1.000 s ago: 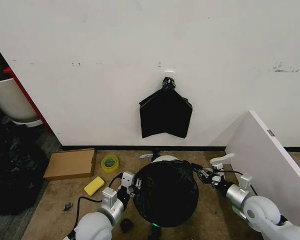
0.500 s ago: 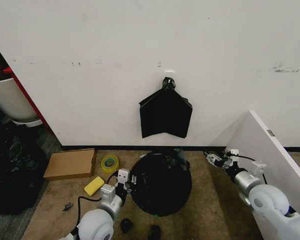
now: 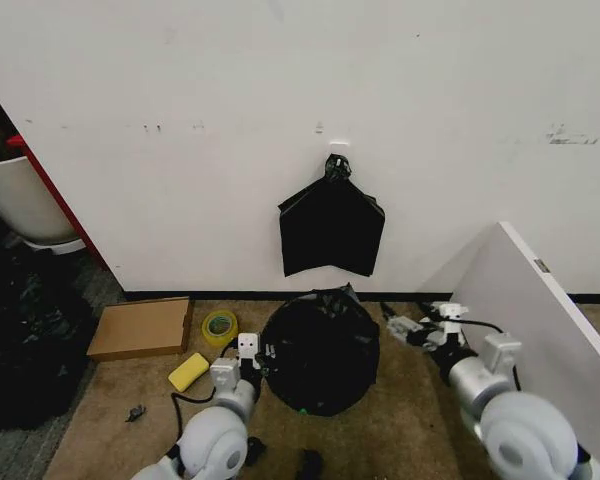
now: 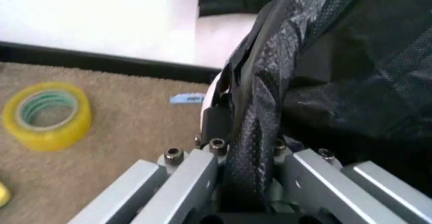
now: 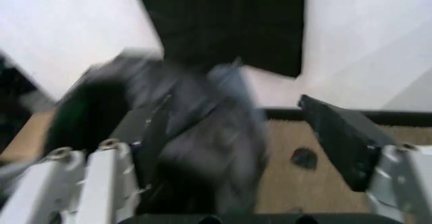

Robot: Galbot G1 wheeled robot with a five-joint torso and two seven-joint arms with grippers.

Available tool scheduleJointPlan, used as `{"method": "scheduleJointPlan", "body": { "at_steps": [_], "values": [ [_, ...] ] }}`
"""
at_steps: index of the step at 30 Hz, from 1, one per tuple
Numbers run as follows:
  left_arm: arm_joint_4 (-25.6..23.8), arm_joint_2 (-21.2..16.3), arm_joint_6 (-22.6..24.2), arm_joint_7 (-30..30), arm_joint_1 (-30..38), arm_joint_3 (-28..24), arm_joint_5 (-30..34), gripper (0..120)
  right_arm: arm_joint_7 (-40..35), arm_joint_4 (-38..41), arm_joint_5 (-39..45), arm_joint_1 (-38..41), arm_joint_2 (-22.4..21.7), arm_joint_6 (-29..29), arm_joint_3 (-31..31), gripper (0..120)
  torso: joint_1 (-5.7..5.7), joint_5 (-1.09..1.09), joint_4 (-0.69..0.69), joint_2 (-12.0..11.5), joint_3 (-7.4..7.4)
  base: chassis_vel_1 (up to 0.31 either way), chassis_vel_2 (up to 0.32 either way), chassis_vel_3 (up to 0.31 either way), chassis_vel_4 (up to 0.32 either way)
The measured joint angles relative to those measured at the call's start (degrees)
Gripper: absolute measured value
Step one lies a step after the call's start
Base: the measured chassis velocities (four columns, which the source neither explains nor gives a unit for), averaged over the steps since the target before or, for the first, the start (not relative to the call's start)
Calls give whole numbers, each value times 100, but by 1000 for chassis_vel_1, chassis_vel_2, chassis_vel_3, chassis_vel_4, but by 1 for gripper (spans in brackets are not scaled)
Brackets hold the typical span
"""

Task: Place the garbage bag over the trash bin.

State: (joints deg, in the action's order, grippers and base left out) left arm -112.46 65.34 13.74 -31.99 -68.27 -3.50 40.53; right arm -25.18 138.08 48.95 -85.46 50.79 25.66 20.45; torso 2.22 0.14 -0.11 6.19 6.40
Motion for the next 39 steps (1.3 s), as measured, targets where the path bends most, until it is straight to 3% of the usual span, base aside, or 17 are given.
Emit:
{"method": "scheduleJointPlan", "body": {
  "at_steps": [3,8,13,17,20,31,39],
  "values": [
    [70,131,35,-102,163,-120,1,0,-60,80,-21,7,48,176,-100,63,0,0,-1,0,0,0,0,0,0],
    [218,338,90,-177,537,-556,-176,0,-216,-178,-492,162,207,519,-711,39,-1,1,2,0,0,0,0,0,0],
    [300,401,104,-168,683,-848,-355,0,-508,-510,-603,378,390,676,-1094,24,-1,0,0,0,0,0,0,0,0],
    [319,463,108,-153,620,-1049,-508,0,-748,-1074,-798,690,625,621,-1474,5,-1,0,0,0,0,0,0,0,0],
    [332,490,102,-83,484,-1108,-662,0,-1024,-1460,-1029,910,755,350,-1717,0,0,1,0,0,0,0,0,0,0],
    [305,490,59,-5,273,-1229,-898,0,-1767,-2212,-1375,1380,1249,608,-2218,0,0,0,1,0,1,0,0,0,0],
    [124,509,51,81,94,-1357,-1102,0,-1872,-2581,-1698,1429,1333,679,-2394,0,-1,0,0,0,0,0,0,0,0]
  ]
}}
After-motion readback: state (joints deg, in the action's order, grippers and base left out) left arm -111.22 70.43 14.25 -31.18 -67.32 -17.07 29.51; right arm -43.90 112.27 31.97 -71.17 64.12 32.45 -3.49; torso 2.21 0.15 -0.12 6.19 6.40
